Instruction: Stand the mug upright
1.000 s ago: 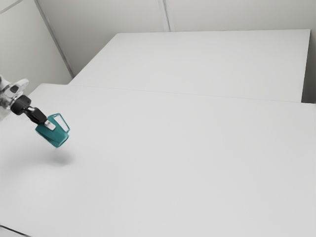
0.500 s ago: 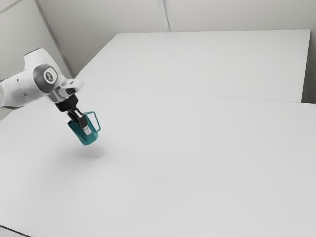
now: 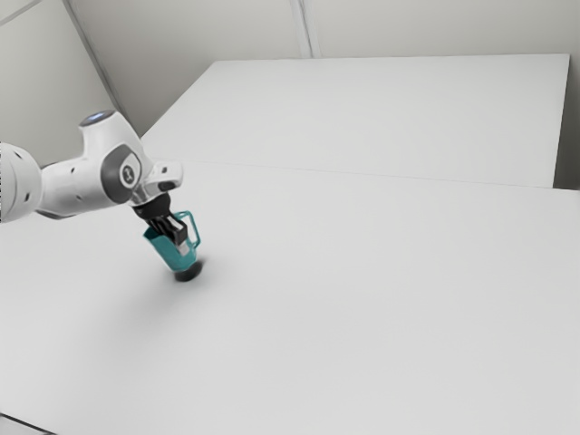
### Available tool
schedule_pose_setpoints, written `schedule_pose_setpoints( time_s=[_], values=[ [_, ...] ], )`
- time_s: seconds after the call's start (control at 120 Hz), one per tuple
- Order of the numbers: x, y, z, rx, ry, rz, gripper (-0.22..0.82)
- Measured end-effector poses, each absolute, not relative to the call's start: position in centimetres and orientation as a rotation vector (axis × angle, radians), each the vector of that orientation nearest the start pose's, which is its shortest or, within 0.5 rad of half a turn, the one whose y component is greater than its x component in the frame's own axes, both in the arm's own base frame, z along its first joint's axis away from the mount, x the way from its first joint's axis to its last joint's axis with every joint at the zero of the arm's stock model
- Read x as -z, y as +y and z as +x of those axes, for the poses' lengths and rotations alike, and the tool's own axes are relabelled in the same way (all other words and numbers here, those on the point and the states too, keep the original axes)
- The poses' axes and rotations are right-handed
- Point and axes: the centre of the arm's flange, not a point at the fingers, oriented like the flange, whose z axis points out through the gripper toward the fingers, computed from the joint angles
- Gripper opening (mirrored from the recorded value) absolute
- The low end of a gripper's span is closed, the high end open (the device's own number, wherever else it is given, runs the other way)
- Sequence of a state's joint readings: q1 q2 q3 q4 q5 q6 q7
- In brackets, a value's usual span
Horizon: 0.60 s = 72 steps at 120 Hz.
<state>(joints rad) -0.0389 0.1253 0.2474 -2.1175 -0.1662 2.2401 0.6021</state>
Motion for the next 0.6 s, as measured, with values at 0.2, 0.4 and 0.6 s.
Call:
schedule_pose_setpoints(
  time_s=[0.2,0.4,0.6],
  values=[
    [-34.0,10.3,55.5,0.034,0.404,-3.201,-0.17],
    [-33.4,9.9,55.6,0.024,0.354,-3.217,0.07],
    [-35.4,9.1,55.7,0.064,0.345,-3.228,0.4]
  ],
)
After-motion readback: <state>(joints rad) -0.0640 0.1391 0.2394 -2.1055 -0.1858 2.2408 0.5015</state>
